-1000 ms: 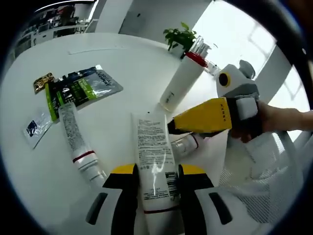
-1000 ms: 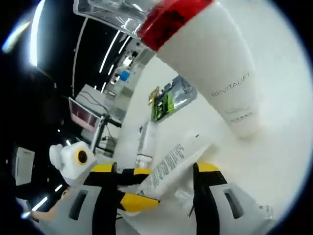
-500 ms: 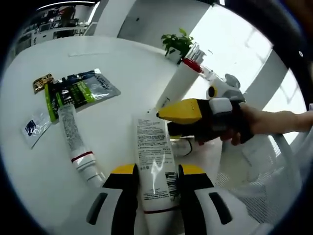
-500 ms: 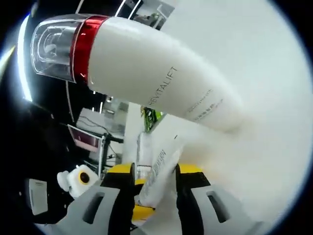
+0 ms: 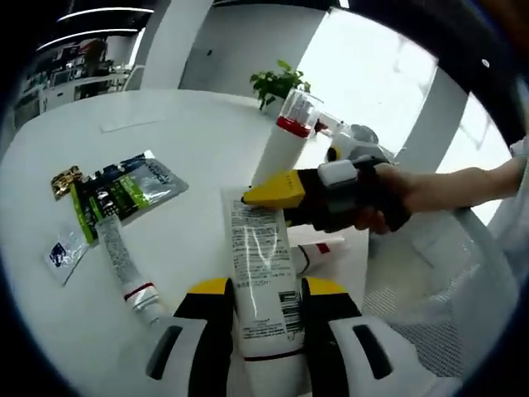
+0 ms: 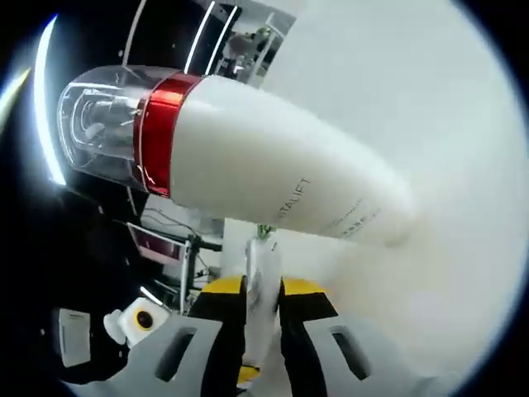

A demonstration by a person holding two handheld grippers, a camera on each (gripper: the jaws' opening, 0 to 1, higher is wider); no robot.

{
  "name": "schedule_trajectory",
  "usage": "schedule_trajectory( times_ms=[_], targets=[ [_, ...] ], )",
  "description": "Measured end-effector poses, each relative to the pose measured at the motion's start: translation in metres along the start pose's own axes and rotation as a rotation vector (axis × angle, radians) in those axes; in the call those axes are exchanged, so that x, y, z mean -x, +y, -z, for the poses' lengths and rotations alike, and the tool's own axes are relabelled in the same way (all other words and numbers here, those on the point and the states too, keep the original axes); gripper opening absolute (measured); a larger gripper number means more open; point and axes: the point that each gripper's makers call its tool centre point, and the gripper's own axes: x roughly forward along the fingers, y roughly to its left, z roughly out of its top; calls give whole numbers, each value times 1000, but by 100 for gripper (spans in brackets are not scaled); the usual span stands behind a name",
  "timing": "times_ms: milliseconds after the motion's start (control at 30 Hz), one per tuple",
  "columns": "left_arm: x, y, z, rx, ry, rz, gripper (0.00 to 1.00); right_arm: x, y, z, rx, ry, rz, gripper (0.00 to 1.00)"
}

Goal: Arrange the skincare products in the storage area until every visible bottle or jar stands upright without overlapping.

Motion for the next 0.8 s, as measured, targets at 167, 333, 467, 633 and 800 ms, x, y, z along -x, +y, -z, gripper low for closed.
schedule_trajectory(
  times_ms=[167, 333, 467, 633, 800],
  targets=[
    [1, -2, -5, -66, 1, -29, 25, 2, 20, -2, 60, 14, -37, 10],
    [3, 0, -6, -140, 20, -65, 25, 2, 37, 0, 189, 12, -37, 9],
    [4, -1, -11, -152, 16, -79, 25, 4, 46, -3, 259, -19, -21, 7],
    [4, 0, -18, -179, 0, -101, 25, 6, 63, -8, 407, -66, -16, 6],
    [3, 1, -27, -219, -11, -128, 26, 8, 76, -11, 520, -94, -17, 6]
  ],
)
